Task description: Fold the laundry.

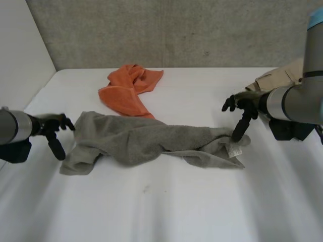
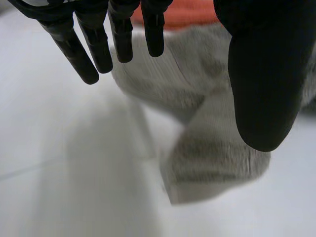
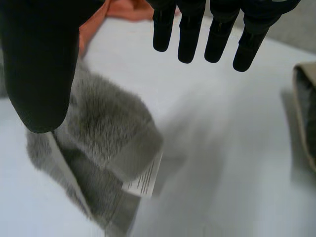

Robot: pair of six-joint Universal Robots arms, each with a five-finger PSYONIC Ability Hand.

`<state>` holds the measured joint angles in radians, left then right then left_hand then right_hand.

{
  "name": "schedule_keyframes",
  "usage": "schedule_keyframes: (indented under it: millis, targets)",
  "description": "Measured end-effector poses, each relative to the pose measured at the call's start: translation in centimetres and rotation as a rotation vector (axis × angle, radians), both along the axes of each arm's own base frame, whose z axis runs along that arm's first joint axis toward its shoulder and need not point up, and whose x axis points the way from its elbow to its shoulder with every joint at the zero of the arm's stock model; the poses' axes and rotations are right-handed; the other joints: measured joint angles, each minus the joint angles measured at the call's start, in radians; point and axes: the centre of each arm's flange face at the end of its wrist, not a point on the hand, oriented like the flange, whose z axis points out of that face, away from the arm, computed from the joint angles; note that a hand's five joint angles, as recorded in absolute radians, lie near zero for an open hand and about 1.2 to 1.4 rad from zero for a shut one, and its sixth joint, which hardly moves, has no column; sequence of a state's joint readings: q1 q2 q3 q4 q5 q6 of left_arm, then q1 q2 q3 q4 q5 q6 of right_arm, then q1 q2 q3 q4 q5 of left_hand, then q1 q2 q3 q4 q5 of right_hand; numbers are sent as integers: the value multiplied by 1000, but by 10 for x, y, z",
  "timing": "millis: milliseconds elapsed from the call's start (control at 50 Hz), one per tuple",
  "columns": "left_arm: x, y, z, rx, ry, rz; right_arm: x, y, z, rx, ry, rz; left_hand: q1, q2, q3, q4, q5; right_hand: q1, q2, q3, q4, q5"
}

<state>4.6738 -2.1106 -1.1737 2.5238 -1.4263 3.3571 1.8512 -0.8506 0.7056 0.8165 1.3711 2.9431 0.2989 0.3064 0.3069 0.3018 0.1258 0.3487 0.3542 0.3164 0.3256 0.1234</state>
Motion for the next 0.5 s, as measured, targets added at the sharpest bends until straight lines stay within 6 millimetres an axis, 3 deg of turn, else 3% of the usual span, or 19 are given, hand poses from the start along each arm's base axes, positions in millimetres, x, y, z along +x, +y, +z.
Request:
schedule_keyframes:
  millis: [60, 160, 220, 240, 300, 380, 500]
  targets:
    - [-4, 1, -19, 72, 4, -38, 3, -3, -17, 48, 41, 19, 8, 19, 19, 24, 24, 0, 0, 0, 0, 0]
    - [-11, 4, -32, 122, 11, -74, 6, -3, -28, 73, 57, 34, 132, 112, 113, 110, 112, 22, 21, 39, 29, 64]
    - [-15, 4, -37, 130, 6, -89, 9, -2, -34, 86, 62, 43, 399, 370, 354, 362, 362, 299, 290, 321, 310, 344]
    - [-16, 3, -37, 128, 3, -92, 10, -1, -36, 88, 63, 45, 604, 581, 576, 585, 583, 414, 410, 440, 411, 444]
    - [-19, 2, -36, 117, -11, -97, 12, -1, -39, 87, 68, 51, 854, 825, 815, 822, 817, 745, 769, 793, 785, 806]
    - [-21, 0, -29, 90, -33, -92, 11, -1, -35, 66, 82, 47, 866, 886, 873, 890, 861, 760, 820, 858, 865, 875]
    - [-14, 4, 21, -33, -44, -73, -9, -2, 8, -79, 136, 43, 866, 887, 874, 892, 861, 760, 820, 859, 869, 880]
